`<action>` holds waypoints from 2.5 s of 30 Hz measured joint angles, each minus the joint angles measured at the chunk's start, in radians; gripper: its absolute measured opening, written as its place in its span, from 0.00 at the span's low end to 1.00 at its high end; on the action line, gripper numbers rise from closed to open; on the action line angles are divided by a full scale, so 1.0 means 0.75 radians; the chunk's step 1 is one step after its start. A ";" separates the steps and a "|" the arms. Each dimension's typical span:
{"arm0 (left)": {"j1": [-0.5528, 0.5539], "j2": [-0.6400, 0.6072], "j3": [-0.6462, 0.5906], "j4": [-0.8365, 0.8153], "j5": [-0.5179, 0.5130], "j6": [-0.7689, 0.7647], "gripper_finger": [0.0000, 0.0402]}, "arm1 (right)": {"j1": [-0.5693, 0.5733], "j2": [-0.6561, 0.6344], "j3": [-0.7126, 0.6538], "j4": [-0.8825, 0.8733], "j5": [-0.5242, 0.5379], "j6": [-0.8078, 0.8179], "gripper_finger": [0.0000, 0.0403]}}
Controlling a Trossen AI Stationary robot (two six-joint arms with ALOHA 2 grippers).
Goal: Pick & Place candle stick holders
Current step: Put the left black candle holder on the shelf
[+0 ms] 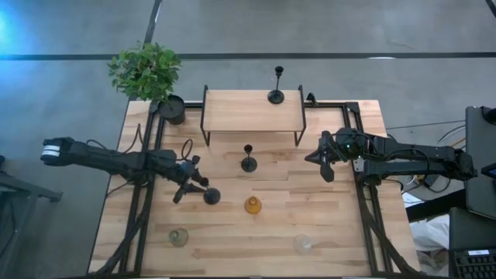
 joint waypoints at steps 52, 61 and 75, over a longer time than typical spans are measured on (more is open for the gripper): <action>0.006 0.312 0.785 -0.191 -0.475 0.032 0.04 | 0.000 0.000 0.001 0.000 0.000 0.000 0.03; 0.146 0.462 1.059 -0.325 -0.485 0.084 0.04 | 0.000 0.000 0.000 0.000 0.000 0.000 0.03; 0.508 0.719 1.271 -0.305 -0.325 0.197 0.04 | 0.000 0.000 0.001 0.000 0.000 0.000 0.03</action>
